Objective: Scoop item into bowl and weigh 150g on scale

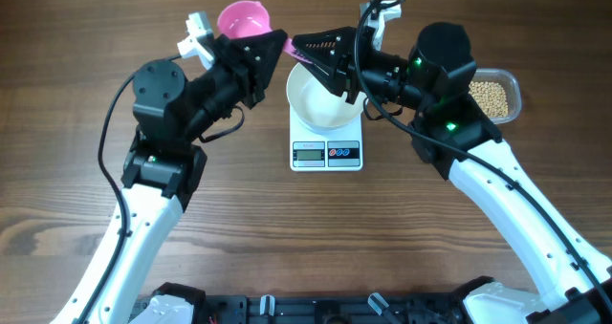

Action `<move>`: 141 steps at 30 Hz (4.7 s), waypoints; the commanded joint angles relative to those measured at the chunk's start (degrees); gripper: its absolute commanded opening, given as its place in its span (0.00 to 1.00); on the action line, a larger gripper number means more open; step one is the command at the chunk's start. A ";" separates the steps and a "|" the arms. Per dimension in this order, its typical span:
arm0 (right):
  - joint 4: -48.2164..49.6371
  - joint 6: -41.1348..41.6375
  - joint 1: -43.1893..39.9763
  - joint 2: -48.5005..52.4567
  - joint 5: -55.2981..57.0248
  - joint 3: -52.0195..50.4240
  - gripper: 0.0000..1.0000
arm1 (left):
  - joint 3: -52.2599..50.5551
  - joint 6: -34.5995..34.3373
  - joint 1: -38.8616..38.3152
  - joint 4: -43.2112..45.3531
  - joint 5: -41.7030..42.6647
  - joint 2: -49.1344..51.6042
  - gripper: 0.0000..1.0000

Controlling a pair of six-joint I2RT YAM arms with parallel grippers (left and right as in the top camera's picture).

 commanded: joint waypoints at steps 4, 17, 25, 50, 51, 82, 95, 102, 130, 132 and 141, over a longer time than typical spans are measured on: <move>0.07 1.25 -0.07 -0.68 -0.66 1.01 0.27 | 0.37 0.15 -0.87 0.20 -1.20 0.35 0.04; -0.07 0.76 -0.07 -0.68 -0.35 1.01 0.19 | 0.37 0.13 -0.96 0.20 -2.45 0.33 0.04; -1.16 -0.26 -0.07 -0.68 0.46 1.01 0.10 | 0.37 -0.07 -1.05 0.17 -2.25 0.33 0.04; -9.92 -18.21 -16.76 -0.76 -0.07 1.11 0.05 | 0.37 9.09 -1.05 -4.70 -0.09 0.33 0.87; -12.66 -20.28 -18.34 -0.76 0.94 1.20 0.05 | 0.37 11.50 -1.14 -5.92 -0.09 0.33 0.87; -85.68 -72.89 -29.59 -1.73 48.39 29.14 0.04 | 0.37 54.93 4.63 -39.04 -0.98 0.33 0.82; -80.06 -77.40 -29.59 -1.64 48.63 28.65 0.04 | 0.37 55.71 4.66 -41.09 0.13 0.33 1.00; -78.44 -81.79 -29.59 -1.40 48.81 28.63 0.04 | 0.37 57.42 1.29 -45.72 3.98 0.33 0.60; -78.55 -98.42 -40.39 4.15 24.06 28.63 0.05 | 0.37 55.69 -26.01 -40.46 -22.49 16.57 0.04; -78.44 -98.38 -40.52 4.63 24.04 28.63 0.04 | 0.37 55.69 -26.01 -40.46 -24.59 17.53 0.04; -79.34 -98.18 -40.59 4.94 23.26 28.63 0.04 | 0.37 55.71 -26.29 -36.92 -26.27 24.52 0.04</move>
